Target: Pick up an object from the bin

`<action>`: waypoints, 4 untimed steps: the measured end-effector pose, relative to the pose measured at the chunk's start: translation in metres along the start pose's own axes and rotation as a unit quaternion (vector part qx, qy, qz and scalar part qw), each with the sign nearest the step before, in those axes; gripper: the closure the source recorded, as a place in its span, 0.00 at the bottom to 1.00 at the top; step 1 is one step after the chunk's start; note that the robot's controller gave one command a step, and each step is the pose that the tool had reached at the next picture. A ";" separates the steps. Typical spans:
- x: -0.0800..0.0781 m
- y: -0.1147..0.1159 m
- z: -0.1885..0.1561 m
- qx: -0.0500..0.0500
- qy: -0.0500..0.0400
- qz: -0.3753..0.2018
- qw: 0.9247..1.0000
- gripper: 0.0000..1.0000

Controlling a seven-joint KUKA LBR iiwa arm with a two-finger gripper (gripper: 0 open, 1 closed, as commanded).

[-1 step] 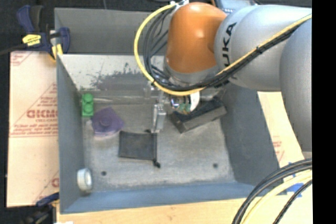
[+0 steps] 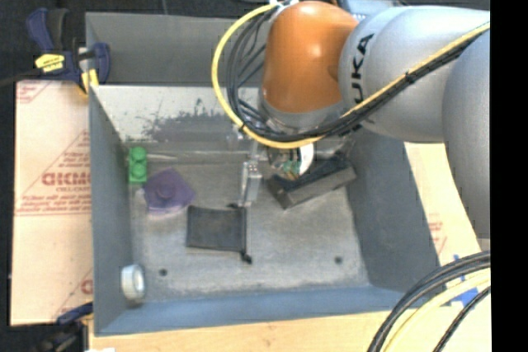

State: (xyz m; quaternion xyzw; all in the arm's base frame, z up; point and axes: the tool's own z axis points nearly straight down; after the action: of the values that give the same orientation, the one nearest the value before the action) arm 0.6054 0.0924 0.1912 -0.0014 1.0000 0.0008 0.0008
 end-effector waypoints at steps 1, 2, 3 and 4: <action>0.014 0.002 0.061 0.001 -0.003 -0.034 0.999 0.00; 0.025 0.003 0.088 0.000 0.002 -0.022 1.000 0.00; 0.036 0.005 0.068 0.000 0.001 0.003 1.000 0.00; 0.040 -0.001 0.112 0.000 -0.001 0.077 0.997 0.00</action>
Offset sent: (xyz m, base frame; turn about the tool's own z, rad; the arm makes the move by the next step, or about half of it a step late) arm -0.0344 0.0069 -0.0560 0.0368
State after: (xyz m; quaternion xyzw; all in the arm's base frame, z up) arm 0.5655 0.0911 0.0790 0.0758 0.9971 0.0009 0.0018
